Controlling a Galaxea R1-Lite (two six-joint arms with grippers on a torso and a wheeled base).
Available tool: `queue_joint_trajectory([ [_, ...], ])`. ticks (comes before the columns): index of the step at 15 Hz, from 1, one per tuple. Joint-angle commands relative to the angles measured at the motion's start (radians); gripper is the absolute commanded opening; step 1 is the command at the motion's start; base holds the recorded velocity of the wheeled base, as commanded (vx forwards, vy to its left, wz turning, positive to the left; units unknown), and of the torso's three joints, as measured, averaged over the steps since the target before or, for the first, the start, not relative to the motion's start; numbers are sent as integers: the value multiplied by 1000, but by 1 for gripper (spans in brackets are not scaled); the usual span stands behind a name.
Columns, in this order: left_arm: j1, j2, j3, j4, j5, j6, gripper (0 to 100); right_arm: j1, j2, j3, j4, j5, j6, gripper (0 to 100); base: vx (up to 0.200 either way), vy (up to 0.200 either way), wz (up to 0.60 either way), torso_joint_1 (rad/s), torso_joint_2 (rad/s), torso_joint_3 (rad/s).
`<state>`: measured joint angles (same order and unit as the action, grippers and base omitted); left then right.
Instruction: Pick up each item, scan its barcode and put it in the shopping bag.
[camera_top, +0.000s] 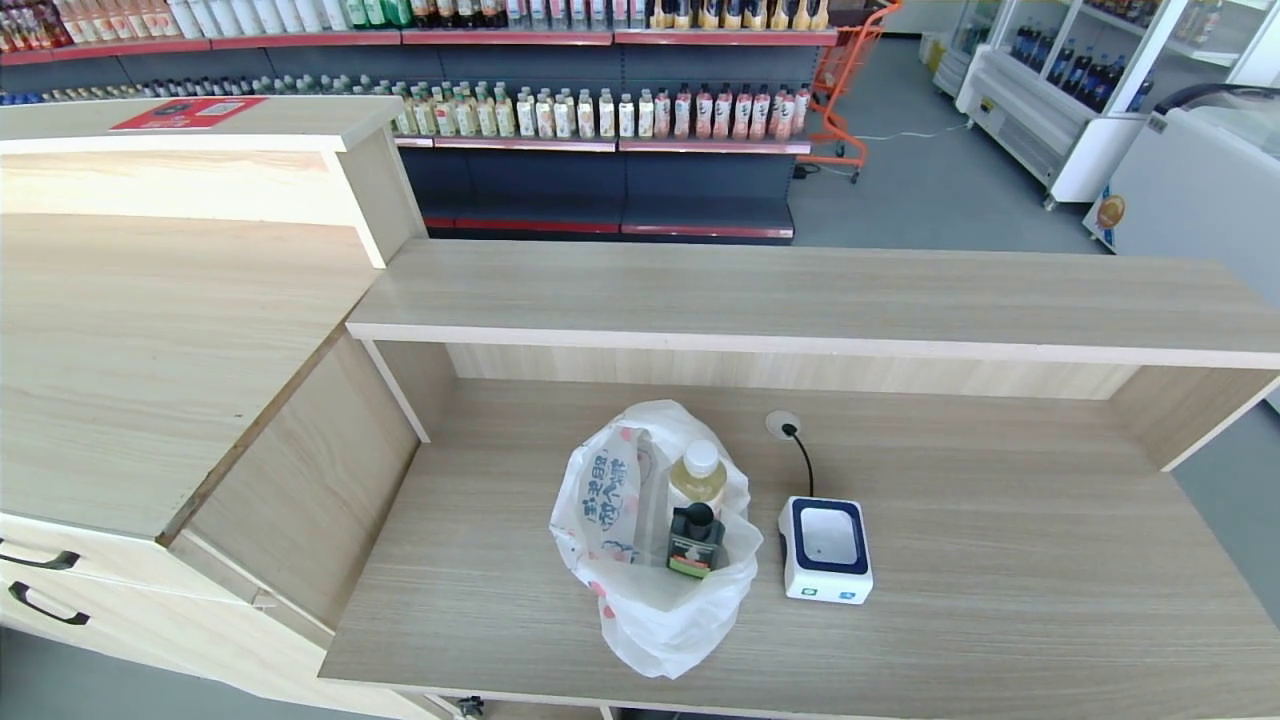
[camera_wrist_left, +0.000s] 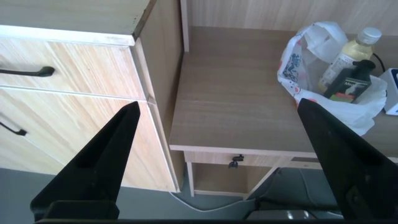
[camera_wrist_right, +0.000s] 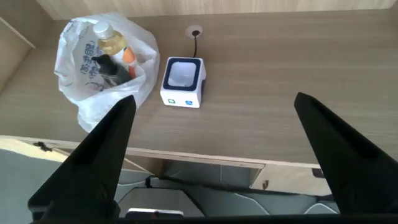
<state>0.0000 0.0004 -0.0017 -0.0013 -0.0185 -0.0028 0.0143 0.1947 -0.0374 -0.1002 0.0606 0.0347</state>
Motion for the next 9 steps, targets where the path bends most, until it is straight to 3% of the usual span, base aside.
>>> queue_joint_trajectory([
  [1,0,0,0,0,0,0,100,-16,-195,37,31,-30,-16,100,0,0,0,0,0,0],
  [8,0,0,0,0,0,0,100,-16,-195,37,88,-50,-29,100,0,0,0,0,0,0],
  [9,0,0,0,0,0,0,100,-17,-195,37,91,-48,-35,0,0,0,0,0,0,0],
])
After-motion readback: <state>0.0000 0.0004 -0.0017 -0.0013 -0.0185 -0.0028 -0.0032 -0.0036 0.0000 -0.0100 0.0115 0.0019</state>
